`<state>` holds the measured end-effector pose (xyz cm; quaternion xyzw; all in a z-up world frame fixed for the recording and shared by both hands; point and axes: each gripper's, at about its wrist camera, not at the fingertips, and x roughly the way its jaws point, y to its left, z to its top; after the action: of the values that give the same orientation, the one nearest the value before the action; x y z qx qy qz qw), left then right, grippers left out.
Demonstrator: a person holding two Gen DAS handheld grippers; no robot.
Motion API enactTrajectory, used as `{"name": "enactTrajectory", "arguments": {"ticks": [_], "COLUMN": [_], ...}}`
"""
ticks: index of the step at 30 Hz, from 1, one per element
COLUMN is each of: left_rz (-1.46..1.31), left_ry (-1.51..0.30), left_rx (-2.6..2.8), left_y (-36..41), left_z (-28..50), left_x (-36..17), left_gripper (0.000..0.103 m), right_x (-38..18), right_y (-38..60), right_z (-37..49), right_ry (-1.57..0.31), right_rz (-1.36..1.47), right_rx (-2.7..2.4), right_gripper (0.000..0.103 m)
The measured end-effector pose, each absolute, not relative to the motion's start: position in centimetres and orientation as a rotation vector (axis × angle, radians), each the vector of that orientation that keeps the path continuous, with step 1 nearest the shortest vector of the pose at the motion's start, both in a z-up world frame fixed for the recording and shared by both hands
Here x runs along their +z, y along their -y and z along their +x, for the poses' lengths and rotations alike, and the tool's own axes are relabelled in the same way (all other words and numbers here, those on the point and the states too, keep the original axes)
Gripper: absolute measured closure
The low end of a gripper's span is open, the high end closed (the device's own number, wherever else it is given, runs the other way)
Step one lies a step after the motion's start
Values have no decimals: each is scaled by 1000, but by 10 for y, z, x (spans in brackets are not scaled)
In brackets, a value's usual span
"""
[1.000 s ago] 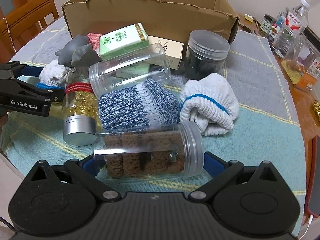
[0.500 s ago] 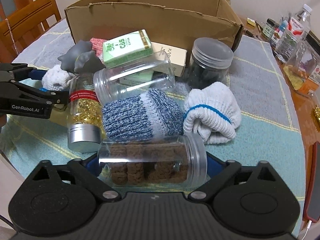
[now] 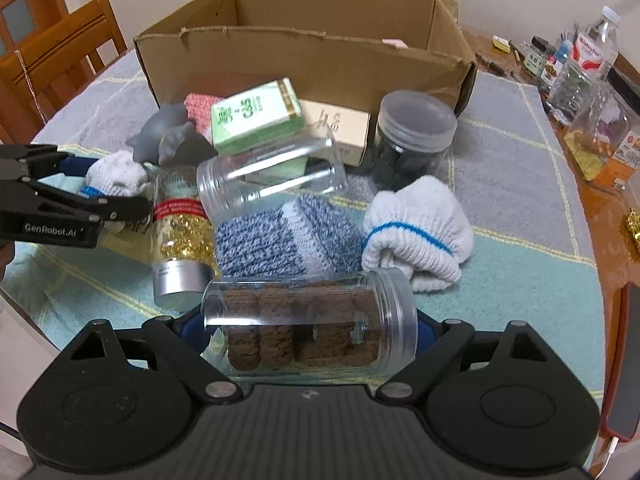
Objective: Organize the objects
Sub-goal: 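Grasp the white knit sock with the left tool while the right tool grasps the cookie jar, then carry the sock and cookie jar into the cardboard box and release both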
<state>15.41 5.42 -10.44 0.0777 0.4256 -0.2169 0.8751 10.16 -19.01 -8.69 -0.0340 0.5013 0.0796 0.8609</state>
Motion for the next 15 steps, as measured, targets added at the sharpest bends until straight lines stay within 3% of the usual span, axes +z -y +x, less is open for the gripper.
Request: {"name": "enactTrajectory", "arguments": {"ticks": [15], "left_rz": [187], "left_ry": [-936], "left_rx": [-457], "left_y": [-62], "left_z": [135], "left_x": [-80], "left_gripper": [29], "right_x": [-64], "right_y": [199], "right_z": [109], "right_ry": [-1031], "right_rz": [-87], "right_rx": [208], "right_gripper": [8]}}
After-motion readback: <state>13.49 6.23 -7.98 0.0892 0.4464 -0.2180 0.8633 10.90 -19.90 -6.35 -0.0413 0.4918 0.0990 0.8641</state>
